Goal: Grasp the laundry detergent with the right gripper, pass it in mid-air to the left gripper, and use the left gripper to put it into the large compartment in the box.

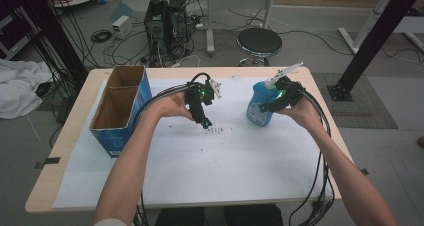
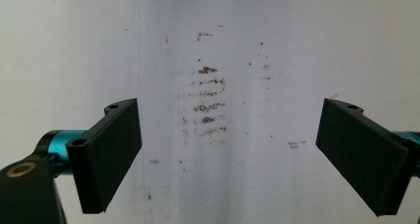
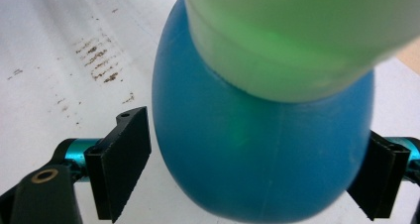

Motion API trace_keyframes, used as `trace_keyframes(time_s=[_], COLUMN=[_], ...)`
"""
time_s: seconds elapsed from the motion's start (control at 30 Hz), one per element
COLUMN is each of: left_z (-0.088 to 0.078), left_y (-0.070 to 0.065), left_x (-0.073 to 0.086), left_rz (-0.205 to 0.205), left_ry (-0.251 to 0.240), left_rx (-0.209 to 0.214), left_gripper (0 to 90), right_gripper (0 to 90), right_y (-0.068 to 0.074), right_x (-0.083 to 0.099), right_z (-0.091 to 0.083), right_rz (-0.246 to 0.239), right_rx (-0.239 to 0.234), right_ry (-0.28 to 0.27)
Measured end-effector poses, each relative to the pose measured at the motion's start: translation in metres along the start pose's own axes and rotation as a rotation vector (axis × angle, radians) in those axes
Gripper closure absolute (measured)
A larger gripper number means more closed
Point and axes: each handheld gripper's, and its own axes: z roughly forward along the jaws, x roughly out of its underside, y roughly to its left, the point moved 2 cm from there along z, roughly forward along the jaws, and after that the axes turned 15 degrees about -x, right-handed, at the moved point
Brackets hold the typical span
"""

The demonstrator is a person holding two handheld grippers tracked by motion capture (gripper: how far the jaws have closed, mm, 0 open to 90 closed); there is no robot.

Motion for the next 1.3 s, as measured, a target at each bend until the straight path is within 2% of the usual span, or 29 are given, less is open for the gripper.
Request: trace_keyframes(time_s=[0.67, 0.73, 1.0, 1.03, 1.1, 1.3], left_z=[0.0021, 0.0022, 0.002, 0.0023, 0.002, 0.0036], left_y=[-0.0012, -0.0012, -0.001, -0.0015, -0.0008, -0.0018], left_x=[-0.0001, 0.0, 0.0003, 0.0003, 0.0001, -0.0003], left_rz=[-0.002, 0.001, -0.002, -0.01, 0.003, -0.013], left_ry=[0.0, -0.003, -0.003, -0.006, 0.003, -0.012], left_rx=[-0.003, -0.003, -0.002, -0.003, -0.004, -0.004], left_gripper=[10.5, 10.5, 10.5, 10.5, 10.5, 10.5], right_gripper=[14.3, 17.0, 17.3, 18.9, 22.3, 22.6], right_y=[-0.002, -0.0018, -0.0025, -0.0028, -0.0027, -0.0019], right_x=[0.0044, 0.0045, 0.0042, 0.0043, 0.0047, 0.0044], right_z=[0.0079, 0.0077, 0.008, 0.008, 0.0078, 0.0084], right_rz=[0.006, 0.004, 0.0, 0.001, 0.005, 0.003], right_rx=[0.006, 0.01, 0.017, 0.018, 0.011, 0.017], right_ry=[-0.009, -0.017, -0.033, -0.033, -0.036, -0.035])
